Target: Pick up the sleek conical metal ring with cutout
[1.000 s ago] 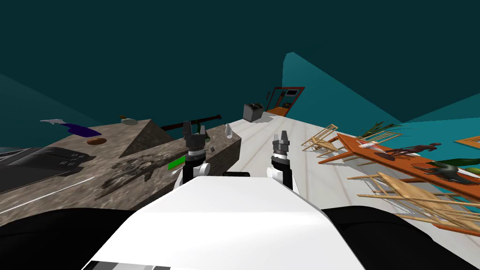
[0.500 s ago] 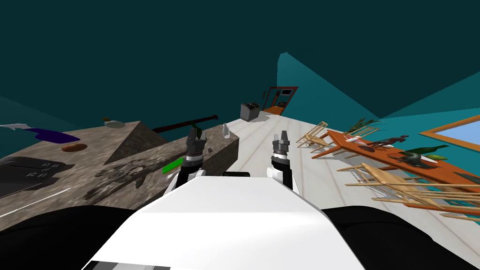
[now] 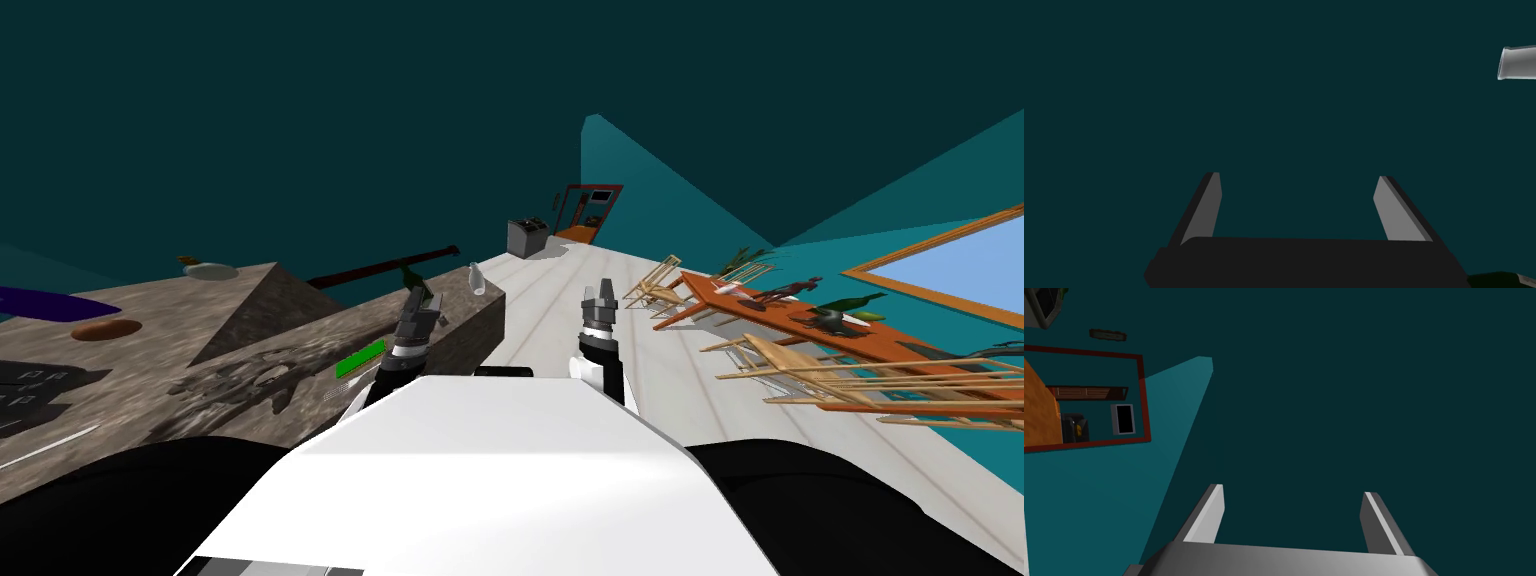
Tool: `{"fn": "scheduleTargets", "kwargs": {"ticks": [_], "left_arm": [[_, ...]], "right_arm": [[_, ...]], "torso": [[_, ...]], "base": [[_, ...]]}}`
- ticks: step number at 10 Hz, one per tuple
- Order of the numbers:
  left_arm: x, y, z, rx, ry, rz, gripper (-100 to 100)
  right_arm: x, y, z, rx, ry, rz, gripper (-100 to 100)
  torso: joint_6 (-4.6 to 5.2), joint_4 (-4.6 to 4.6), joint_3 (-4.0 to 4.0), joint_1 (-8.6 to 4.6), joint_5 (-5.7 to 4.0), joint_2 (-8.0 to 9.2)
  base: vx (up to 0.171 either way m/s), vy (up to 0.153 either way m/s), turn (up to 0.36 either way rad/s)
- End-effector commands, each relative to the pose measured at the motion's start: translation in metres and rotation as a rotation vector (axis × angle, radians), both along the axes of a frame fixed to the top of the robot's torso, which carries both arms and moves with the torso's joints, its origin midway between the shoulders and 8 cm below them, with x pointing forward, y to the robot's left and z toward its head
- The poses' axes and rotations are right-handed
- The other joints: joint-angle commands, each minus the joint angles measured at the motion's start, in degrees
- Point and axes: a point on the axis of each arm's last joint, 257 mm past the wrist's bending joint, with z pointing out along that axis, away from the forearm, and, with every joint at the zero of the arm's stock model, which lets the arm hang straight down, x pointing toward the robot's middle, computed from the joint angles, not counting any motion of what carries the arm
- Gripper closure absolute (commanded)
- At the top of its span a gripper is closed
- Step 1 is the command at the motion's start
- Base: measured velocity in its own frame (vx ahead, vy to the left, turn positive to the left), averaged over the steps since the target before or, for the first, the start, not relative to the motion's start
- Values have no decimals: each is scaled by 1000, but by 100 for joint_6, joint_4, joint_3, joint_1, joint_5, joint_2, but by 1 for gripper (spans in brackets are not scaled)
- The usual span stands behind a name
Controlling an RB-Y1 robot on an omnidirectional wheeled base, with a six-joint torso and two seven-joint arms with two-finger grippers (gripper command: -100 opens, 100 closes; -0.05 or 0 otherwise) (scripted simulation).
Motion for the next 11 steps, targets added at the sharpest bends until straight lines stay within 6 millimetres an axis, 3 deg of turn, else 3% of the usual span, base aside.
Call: {"fn": "scheduleTargets", "kwargs": {"ticks": [1,11], "left_arm": [[-6,2,-14,3,50,-14,-100],[-48,4,-81,-16,316,-64,-100]], "right_arm": [[0,0,0,0,0,0,0],[0,0,0,0,0,0,0]], "torso": [[0,0,0,0,0,0],[-1,0,0,0,0,-1]], "base": [[-19,-12,-116],[-17,-13,-103]]}}
